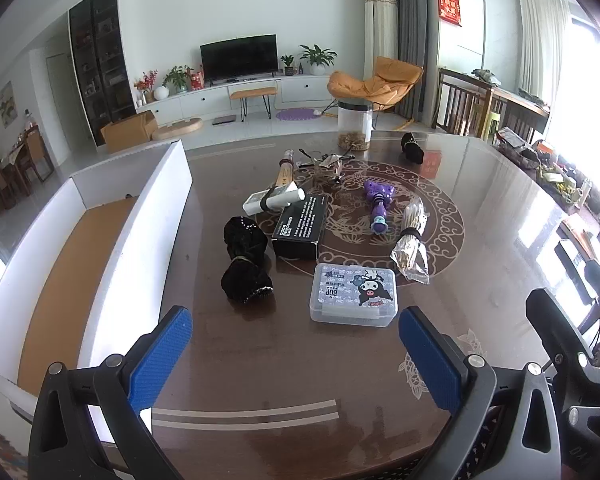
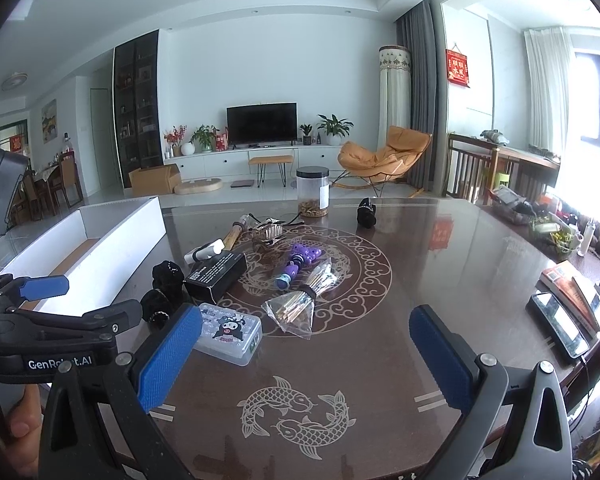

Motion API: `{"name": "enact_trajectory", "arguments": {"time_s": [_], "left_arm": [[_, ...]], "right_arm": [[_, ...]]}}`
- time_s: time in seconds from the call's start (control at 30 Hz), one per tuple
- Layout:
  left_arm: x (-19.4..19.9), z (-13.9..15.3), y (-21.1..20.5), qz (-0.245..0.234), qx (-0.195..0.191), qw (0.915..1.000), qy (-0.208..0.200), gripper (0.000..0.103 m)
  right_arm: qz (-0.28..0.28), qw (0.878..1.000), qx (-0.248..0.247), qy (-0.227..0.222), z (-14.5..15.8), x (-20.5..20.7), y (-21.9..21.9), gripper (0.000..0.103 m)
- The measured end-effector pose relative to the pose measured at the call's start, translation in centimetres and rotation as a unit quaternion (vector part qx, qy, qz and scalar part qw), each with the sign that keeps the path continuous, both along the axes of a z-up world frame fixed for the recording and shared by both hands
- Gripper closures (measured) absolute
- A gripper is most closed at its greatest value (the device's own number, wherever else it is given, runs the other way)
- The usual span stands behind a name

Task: Organize objects
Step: 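Move both tools toward the objects on the table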

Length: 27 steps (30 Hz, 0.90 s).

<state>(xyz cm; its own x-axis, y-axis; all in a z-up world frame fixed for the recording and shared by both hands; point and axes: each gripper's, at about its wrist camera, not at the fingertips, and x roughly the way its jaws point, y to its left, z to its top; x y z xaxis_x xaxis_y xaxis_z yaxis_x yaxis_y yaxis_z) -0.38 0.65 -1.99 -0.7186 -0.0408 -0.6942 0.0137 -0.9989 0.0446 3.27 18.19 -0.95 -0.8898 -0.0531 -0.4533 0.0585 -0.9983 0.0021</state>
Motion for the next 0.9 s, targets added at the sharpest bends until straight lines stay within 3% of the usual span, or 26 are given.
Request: {"name": "enact_trajectory", "arguments": {"time_s": [0.53,0.9], "left_arm": [[-0.3,0.1,0.0,-0.003,-0.01,0.9999,0.003,0.0],[-1.3,1.3,-2.1,-0.03,0.022,0.9993,0.004,0.0]], "right_arm": [[0.0,1.0,-0.011,-0.022,-0.1,-0.7,-0.1,0.0],[-0.024,0.998,0.017,-0.046,2.6,-1.4,-2.4,0.0]]}}
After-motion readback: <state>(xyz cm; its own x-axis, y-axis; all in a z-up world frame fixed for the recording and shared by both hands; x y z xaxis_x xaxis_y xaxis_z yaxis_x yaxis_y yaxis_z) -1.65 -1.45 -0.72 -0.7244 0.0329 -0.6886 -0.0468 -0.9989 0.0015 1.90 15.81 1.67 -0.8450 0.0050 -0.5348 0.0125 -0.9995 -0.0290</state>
